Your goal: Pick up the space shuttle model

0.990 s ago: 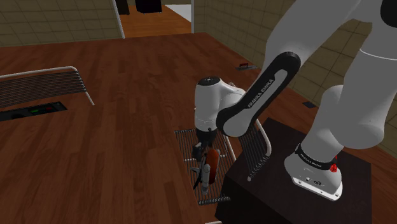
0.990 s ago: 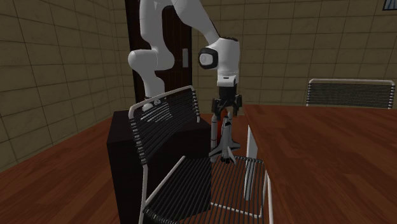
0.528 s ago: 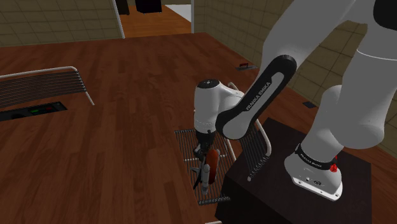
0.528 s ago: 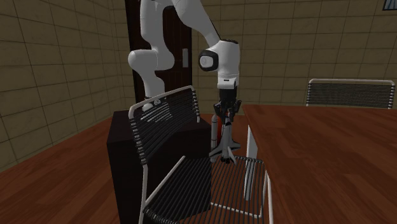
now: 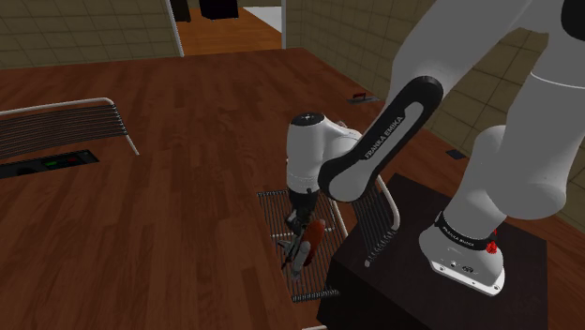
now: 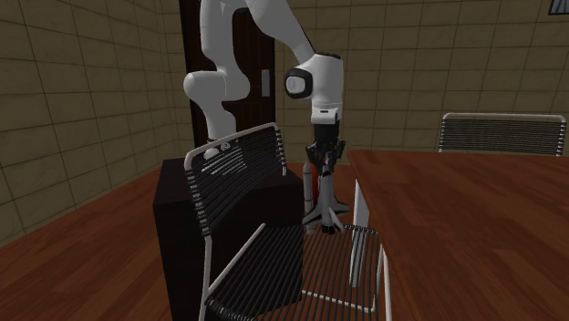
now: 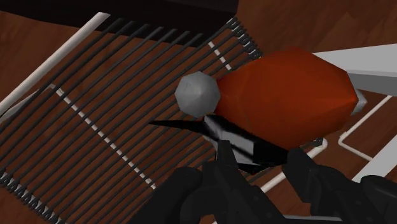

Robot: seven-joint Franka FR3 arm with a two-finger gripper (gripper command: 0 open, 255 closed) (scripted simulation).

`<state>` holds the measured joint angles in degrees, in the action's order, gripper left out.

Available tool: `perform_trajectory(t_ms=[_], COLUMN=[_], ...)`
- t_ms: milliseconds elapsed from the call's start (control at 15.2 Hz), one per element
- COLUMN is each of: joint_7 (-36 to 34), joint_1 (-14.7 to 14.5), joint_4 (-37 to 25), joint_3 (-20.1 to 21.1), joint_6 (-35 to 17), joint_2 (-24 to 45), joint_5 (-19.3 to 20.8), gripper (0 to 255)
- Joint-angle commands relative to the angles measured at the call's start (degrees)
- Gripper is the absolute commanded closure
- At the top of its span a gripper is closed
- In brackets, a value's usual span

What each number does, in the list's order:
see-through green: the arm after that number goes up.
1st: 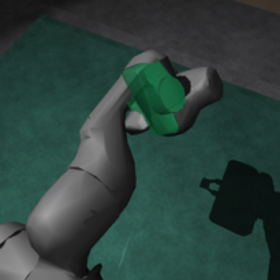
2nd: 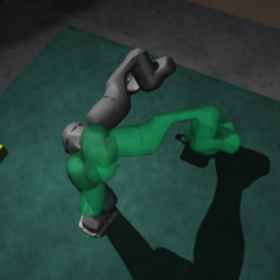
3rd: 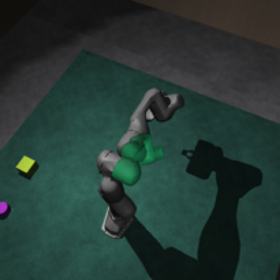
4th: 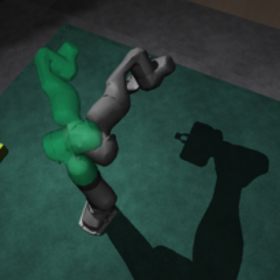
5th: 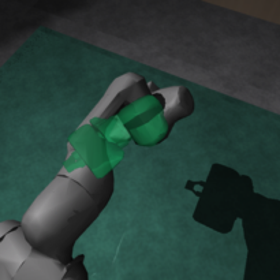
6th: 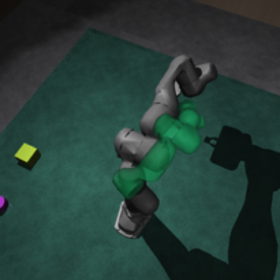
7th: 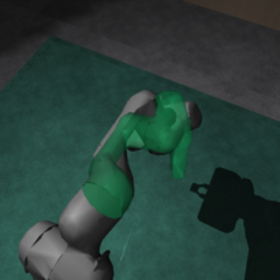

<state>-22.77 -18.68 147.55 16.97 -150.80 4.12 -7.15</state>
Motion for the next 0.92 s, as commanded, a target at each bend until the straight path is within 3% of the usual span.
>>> perform_trajectory(t_ms=[0, 858], joint_7=[0.23, 1.29], joint_1=[0.01, -0.03], joint_4=[-0.12, -1.73], joint_3=[0.16, 0.01], joint_6=[1.70, 11.62], joint_2=[-1.68, -10.15], joint_5=[-0.58, -2.72], gripper=[255, 255])
